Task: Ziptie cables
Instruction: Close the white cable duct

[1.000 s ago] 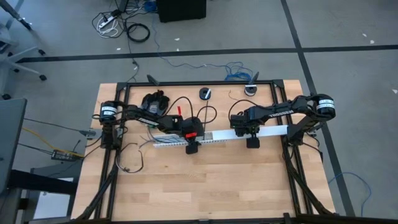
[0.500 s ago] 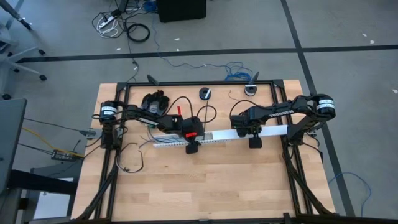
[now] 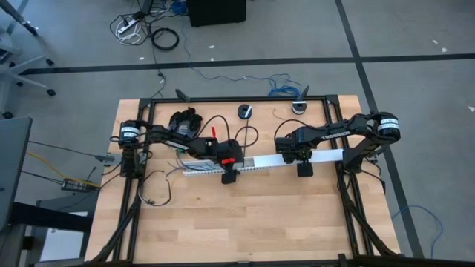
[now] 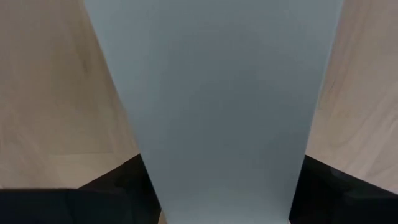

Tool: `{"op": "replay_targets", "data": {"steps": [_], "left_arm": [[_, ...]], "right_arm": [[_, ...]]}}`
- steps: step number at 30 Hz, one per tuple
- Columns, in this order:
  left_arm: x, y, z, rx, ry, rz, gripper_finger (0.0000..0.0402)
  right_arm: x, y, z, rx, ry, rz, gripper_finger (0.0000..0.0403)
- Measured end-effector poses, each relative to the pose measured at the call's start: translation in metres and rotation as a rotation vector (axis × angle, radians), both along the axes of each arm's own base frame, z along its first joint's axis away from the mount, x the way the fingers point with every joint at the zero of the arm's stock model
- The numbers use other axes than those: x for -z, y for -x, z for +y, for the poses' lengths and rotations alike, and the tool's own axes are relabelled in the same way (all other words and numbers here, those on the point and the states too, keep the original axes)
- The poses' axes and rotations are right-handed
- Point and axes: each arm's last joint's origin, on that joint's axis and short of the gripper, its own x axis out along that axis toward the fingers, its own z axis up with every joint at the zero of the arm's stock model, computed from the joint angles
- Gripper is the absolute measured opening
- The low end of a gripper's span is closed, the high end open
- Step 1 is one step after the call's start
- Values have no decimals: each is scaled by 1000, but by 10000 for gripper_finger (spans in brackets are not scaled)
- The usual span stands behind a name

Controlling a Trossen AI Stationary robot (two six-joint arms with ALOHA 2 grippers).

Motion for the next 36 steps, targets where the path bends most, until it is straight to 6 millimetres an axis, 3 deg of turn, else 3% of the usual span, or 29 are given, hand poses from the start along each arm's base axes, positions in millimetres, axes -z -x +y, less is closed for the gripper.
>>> {"op": "replay_targets", "data": {"steps": [12,24,36], "left_arm": [[-4,-5,0,3,-5,-51,330],[-21,-20,2,7,-26,-155,332],[-22,-22,2,19,-38,-175,331]], "right_arm": [[0,0,0,-3,1,-4,244],[0,0,0,-2,0,-4,244],[0,-1,0,-2,0,-7,242]]}}
